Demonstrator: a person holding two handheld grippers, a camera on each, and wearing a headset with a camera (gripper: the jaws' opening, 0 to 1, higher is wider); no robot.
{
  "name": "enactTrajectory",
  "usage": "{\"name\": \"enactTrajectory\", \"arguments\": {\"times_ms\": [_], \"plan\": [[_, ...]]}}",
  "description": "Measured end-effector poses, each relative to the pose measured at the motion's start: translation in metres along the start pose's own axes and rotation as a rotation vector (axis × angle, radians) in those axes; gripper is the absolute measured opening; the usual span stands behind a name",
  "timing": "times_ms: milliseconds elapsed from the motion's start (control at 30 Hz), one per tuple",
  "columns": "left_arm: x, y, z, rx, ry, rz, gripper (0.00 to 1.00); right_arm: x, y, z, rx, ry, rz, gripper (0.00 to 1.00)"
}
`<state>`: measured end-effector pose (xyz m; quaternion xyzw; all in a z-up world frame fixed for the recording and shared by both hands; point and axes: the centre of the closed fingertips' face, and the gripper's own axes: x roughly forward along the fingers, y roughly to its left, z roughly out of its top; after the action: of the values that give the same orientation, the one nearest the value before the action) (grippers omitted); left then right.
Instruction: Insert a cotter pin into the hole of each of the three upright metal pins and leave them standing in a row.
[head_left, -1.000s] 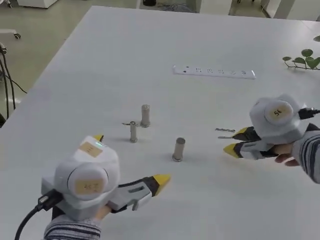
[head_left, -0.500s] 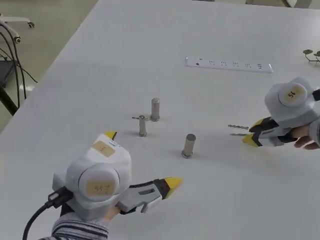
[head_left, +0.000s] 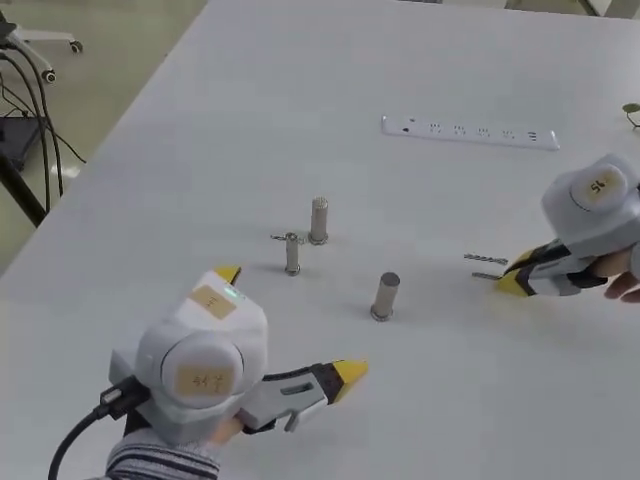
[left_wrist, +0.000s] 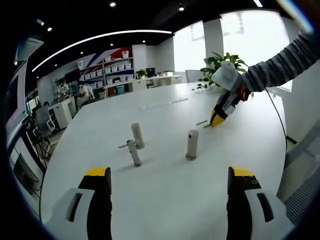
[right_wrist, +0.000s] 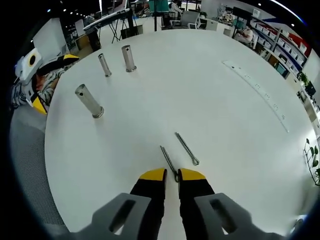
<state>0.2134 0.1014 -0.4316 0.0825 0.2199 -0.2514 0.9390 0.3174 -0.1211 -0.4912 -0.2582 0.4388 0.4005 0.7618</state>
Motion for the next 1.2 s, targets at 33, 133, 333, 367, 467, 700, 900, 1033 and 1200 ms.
{"name": "enactTrajectory", "arguments": {"times_ms": [33, 133, 333, 367, 467, 700, 900, 1033, 1200], "plan": [[0.000, 0.000, 0.000, -0.001, 0.001, 0.000, 0.96, 0.000, 0.000, 0.000, -0.001, 0.002, -0.002, 0.03], [0.000, -0.001, -0.001, -0.001, 0.002, -0.003, 0.95, 0.000, 0.000, -0.001, -0.010, 0.011, -0.009, 0.00], [-0.001, -0.003, -0.001, 0.003, 0.003, -0.012, 0.92, -0.001, 0.002, -0.003, -0.032, -0.002, -0.014, 0.00], [-0.001, -0.003, -0.001, 0.004, 0.003, -0.014, 0.92, -0.001, 0.002, -0.003, -0.029, -0.005, -0.014, 0.00], [-0.001, -0.004, -0.001, 0.002, 0.002, -0.017, 0.91, -0.002, 0.003, -0.004, 0.008, -0.023, -0.021, 0.00], [-0.005, -0.007, 0.000, -0.038, -0.007, -0.041, 0.86, -0.010, 0.012, 0.002, -0.014, -0.083, -0.048, 0.00], [-0.008, -0.014, 0.003, -0.031, -0.010, -0.079, 0.78, -0.023, 0.031, 0.013, -0.072, -0.139, -0.061, 0.00], [-0.012, -0.024, 0.014, -0.072, -0.021, -0.127, 0.72, -0.033, 0.049, 0.023, -0.112, -0.185, -0.047, 0.00], [-0.015, -0.033, 0.028, -0.066, -0.033, -0.169, 0.67, -0.042, 0.072, 0.036, -0.151, -0.237, -0.026, 0.00]]}}
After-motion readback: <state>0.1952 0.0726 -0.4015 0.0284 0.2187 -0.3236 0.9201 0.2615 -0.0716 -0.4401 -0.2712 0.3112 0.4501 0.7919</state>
